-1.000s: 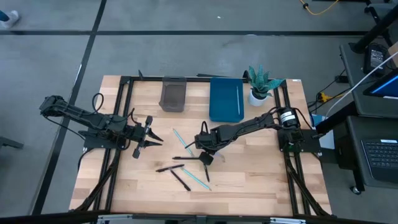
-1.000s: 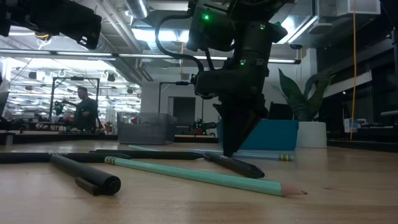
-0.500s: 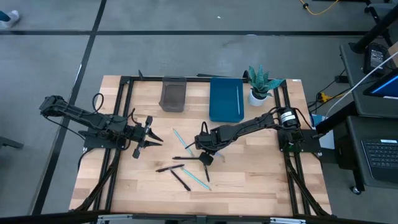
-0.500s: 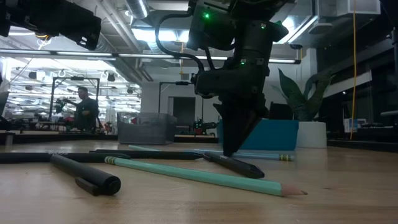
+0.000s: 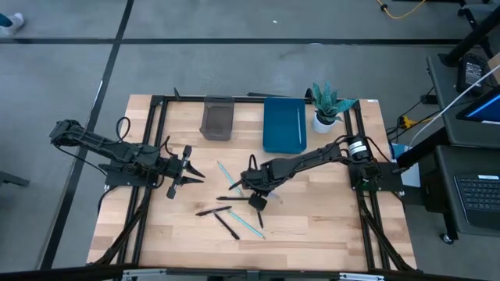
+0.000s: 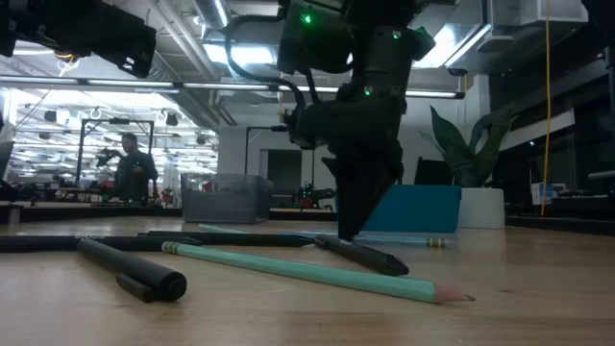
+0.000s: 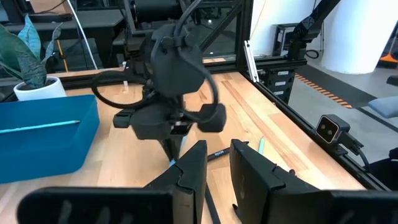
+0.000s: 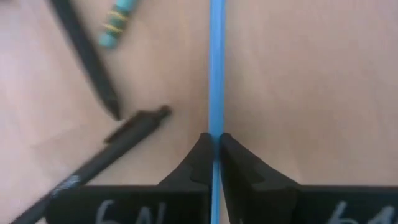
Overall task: Sort pens & pencils
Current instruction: Put the blue pencil into the blue bin
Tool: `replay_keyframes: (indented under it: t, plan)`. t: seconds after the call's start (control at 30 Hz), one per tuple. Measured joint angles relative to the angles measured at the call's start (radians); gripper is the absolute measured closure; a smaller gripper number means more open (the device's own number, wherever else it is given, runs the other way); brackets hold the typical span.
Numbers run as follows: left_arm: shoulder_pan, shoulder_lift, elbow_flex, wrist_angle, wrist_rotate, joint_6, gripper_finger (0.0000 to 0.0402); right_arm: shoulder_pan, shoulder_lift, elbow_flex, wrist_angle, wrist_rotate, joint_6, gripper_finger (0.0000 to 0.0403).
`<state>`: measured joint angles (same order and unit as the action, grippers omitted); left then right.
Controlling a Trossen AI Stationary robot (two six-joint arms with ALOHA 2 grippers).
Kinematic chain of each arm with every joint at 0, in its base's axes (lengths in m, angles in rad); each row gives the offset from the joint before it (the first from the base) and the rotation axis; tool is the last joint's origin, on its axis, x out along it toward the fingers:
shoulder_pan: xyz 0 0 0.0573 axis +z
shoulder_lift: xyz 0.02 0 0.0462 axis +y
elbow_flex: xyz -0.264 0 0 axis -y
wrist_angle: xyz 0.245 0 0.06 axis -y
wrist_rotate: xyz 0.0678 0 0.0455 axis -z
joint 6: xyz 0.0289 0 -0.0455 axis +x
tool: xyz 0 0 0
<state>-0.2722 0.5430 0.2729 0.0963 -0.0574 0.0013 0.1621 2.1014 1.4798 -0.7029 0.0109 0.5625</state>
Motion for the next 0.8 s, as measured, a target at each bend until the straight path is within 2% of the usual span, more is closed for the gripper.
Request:
replay_keyframes:
  t: [0.37,0.8]
  plan:
    - [0.0,0.0,0.0,-0.016,0.0,0.0,0.0337,-0.001,-0.003,0.07,-0.059,0.019,-0.047,0.0386]
    - [0.0,0.0,0.0,-0.022,0.0,0.0,0.0337,-0.001,-0.007,0.265,-0.298,0.19,-0.078,0.0385]
